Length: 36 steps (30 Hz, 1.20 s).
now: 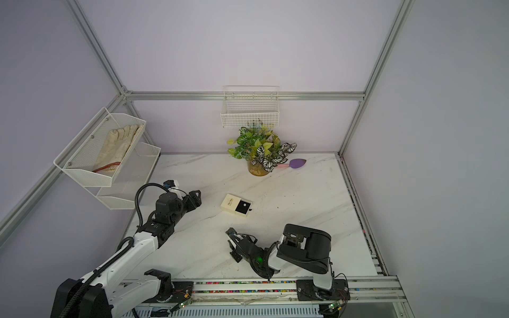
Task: Place the earrings into the drawer-style jewelry box
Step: Pick up the earring from the center of the board.
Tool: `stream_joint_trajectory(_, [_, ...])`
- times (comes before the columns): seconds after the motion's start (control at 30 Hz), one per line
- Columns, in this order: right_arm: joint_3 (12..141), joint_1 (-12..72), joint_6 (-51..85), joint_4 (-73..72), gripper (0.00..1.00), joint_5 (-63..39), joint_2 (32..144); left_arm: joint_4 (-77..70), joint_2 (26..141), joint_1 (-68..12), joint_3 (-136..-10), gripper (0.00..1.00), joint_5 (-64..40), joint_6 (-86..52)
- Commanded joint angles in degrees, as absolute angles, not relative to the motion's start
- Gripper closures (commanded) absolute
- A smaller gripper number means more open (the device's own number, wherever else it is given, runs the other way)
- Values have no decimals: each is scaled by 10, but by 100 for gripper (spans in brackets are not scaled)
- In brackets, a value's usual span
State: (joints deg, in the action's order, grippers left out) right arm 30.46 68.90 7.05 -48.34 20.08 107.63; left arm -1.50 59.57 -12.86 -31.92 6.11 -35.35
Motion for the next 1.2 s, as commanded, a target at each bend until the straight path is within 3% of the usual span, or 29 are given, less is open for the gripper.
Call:
stream_joint_trajectory(0.0, [294,691,79,-451,75,204,1076,-44,602,-125,-317,18,57,-352])
stream_joint_trajectory(1.17, [302,692,91,-434,79,208,1091,-49,602,-125,-312,18,56,-352])
